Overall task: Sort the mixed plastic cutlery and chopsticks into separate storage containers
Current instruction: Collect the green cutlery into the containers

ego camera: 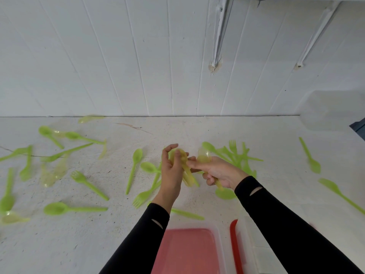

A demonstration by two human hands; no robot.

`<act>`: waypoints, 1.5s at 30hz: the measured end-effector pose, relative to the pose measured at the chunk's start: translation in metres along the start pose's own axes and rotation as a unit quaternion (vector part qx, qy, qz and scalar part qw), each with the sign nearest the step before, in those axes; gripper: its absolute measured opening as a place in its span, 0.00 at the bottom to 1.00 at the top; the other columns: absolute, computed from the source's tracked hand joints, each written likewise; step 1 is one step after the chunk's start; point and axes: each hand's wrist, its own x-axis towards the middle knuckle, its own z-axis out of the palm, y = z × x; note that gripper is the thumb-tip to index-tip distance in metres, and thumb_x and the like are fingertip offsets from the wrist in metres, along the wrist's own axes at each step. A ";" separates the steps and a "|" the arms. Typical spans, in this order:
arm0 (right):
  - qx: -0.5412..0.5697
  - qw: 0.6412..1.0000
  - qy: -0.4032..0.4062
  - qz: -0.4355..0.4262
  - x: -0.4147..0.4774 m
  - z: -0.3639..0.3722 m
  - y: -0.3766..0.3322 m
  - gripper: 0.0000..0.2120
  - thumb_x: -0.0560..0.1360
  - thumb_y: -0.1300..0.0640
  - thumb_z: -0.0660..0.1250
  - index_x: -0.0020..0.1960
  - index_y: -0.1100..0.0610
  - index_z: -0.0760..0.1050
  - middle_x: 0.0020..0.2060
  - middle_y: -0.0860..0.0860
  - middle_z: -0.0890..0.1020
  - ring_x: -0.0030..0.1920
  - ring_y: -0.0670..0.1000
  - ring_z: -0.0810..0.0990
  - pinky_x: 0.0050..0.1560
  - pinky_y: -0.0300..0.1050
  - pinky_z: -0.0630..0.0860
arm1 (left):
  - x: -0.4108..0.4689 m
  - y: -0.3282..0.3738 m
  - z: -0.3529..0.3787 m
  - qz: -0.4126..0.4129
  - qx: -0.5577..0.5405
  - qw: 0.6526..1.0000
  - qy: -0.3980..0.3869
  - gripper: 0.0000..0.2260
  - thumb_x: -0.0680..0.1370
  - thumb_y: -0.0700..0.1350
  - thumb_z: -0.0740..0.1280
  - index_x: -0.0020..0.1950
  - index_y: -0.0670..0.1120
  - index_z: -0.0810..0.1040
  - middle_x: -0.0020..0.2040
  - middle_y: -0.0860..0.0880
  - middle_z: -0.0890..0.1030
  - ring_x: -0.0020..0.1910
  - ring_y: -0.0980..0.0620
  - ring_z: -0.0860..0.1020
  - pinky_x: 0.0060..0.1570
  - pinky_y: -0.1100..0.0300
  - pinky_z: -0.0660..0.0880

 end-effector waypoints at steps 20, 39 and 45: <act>0.090 0.995 0.017 -0.045 0.002 -0.001 -0.001 0.20 0.72 0.61 0.75 0.62 0.60 0.75 0.41 0.53 0.84 0.38 0.48 0.82 0.43 0.41 0.80 | -0.001 -0.004 0.001 -0.092 0.002 0.990 -0.110 0.22 0.76 0.57 0.70 0.63 0.46 0.73 0.54 0.43 0.81 0.53 0.40 0.81 0.60 0.39 0.75; -0.243 0.938 0.110 -0.221 -0.022 0.048 0.009 0.08 0.75 0.51 0.72 0.51 0.53 0.81 0.45 0.44 0.82 0.44 0.44 0.79 0.45 0.40 0.74 | -0.025 0.041 -0.018 -0.142 -0.108 0.981 -0.080 0.10 0.83 0.40 0.59 0.64 0.46 0.70 0.59 0.46 0.74 0.47 0.51 0.80 0.41 0.61 0.79; -0.209 0.938 0.136 -0.239 -0.052 0.078 0.006 0.07 0.73 0.53 0.74 0.46 0.55 0.82 0.41 0.46 0.85 0.43 0.45 0.82 0.43 0.36 0.76 | -0.055 0.061 -0.042 -0.093 -0.052 0.980 -0.167 0.13 0.84 0.47 0.57 0.68 0.47 0.69 0.56 0.48 0.77 0.52 0.53 0.81 0.56 0.59 0.76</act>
